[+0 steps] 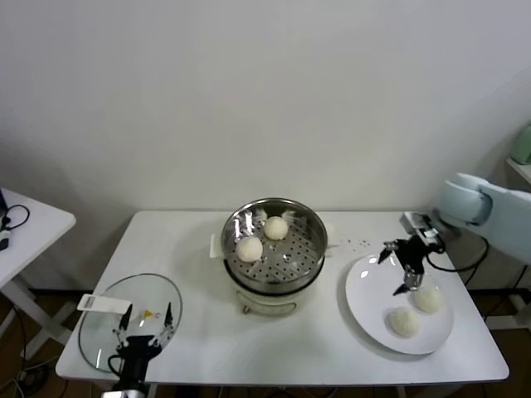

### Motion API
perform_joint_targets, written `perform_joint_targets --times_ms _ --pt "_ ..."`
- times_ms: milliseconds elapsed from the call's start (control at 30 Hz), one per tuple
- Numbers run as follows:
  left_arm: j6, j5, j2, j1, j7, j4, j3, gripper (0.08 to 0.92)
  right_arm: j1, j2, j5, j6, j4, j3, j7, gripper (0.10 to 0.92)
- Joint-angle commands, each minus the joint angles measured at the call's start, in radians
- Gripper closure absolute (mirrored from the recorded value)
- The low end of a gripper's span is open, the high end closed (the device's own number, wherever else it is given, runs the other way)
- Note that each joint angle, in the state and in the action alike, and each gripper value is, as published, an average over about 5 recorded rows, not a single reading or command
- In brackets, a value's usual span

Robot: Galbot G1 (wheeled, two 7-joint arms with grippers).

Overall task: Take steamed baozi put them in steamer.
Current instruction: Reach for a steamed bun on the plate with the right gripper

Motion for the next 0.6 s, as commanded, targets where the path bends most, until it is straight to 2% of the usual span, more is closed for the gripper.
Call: perform_joint_targets --times_ms 33,600 --pt "0.002 -0.001 -0.004 0.005 0.001 -0.008 -0.001 0.177 -0.376 -0.11 -0.184 0.03 -0.023 0.277 0.018 0.203" --pt "0.009 0.004 -0.009 0.004 -0.011 -0.002 0.002 0.177 -0.5 -0.054 -0.271 0.054 -0.083 0.363 0.03 0.203"
